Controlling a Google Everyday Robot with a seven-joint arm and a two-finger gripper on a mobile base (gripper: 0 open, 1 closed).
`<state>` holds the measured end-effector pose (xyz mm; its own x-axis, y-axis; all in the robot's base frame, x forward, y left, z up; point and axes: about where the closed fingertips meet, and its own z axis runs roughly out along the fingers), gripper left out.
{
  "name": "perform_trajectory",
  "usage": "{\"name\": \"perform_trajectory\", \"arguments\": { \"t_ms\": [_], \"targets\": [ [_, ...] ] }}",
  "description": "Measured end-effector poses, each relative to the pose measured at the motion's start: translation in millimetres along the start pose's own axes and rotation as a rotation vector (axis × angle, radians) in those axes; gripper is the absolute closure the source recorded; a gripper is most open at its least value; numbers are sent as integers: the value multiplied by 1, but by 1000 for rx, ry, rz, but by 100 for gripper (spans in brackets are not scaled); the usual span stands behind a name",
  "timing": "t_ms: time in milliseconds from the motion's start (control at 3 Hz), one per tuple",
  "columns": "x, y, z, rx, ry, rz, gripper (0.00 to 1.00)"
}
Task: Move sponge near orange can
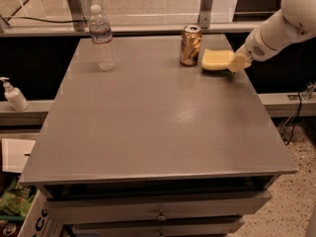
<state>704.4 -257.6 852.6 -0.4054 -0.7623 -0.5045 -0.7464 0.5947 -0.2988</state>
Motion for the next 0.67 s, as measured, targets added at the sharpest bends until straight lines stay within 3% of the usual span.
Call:
{"name": "perform_trajectory", "arguments": {
  "t_ms": [333, 667],
  "targets": [
    [-4, -1, 11, -12, 7, 3, 88],
    [-8, 1, 17, -30, 10, 6, 68]
  ]
}}
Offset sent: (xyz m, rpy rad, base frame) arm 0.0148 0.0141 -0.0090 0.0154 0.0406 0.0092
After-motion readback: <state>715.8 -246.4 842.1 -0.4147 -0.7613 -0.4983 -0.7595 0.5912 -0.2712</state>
